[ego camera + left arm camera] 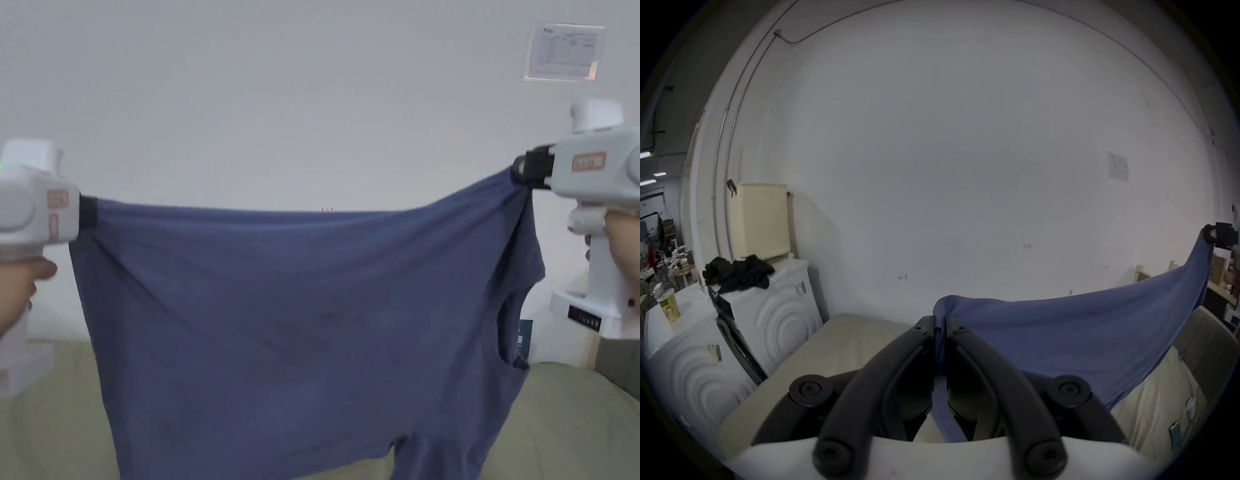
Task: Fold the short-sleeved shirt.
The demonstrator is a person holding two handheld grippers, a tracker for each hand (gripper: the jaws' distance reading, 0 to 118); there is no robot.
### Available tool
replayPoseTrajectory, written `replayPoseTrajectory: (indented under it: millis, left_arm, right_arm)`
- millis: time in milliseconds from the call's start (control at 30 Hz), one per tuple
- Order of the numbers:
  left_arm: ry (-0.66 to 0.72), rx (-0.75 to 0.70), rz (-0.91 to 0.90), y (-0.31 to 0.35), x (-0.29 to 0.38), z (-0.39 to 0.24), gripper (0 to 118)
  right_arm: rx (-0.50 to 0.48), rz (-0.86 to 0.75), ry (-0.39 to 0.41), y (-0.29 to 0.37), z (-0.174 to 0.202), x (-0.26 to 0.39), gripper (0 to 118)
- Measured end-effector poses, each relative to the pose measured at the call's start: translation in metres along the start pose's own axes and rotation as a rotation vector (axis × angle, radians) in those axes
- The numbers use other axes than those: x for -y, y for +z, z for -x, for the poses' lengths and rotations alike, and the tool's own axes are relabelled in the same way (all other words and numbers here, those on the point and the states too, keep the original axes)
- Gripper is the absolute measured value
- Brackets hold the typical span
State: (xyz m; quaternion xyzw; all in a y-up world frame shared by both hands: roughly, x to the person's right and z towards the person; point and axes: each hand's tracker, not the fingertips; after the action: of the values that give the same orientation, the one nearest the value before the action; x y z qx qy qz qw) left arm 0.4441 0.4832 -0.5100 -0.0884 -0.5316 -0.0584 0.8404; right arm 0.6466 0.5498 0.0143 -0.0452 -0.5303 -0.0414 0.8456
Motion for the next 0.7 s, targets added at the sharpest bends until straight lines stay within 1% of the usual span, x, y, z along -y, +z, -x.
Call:
replayPoseTrajectory:
  millis: [33, 100, 167, 233, 333, 433, 533, 600, 700]
  left_arm:
    - [-0.002, -0.011, 0.007, -0.007, 0.015, -0.002, 4]
    - [0.008, -0.018, 0.008, -0.021, 0.047, -0.004, 4]
    - [0.021, -0.025, 0.028, -0.036, 0.066, 0.001, 3]
    - [0.019, -0.027, 0.031, -0.038, 0.08, 0.0, 3]
    - [0.001, -0.024, 0.058, -0.041, 0.09, 0.005, 3]
    - [-0.001, -0.015, 0.064, -0.025, 0.103, 0.007, 3]
    - [-0.01, -0.011, 0.086, 0.004, 0.123, 0.008, 3]
    - [0.006, -0.005, 0.123, 0.029, 0.142, 0.01, 3]
    - [0.019, 0.001, 0.167, 0.075, 0.175, 0.014, 3]
  right_arm:
    - [0.005, 0.025, 0.002, -0.008, -0.001, 0.013, 3]
    - [0.014, 0.018, 0.024, -0.018, -0.001, 0.04, 3]
    - [0.01, 0.01, 0.03, -0.022, -0.002, 0.053, 3]
    - [-0.011, 0.006, 0.025, -0.02, -0.001, 0.062, 3]
    - [-0.011, 0.023, 0.031, -0.016, -0.001, 0.071, 3]
    - [-0.02, 0.038, 0.01, 0.002, -0.001, 0.083, 3]
    - [-0.029, 0.05, 0.003, 0.036, 0.001, 0.103, 3]
    - [-0.046, 0.058, -0.037, 0.068, 0.002, 0.12, 3]
    - [-0.055, 0.08, -0.067, 0.121, 0.006, 0.149, 3]
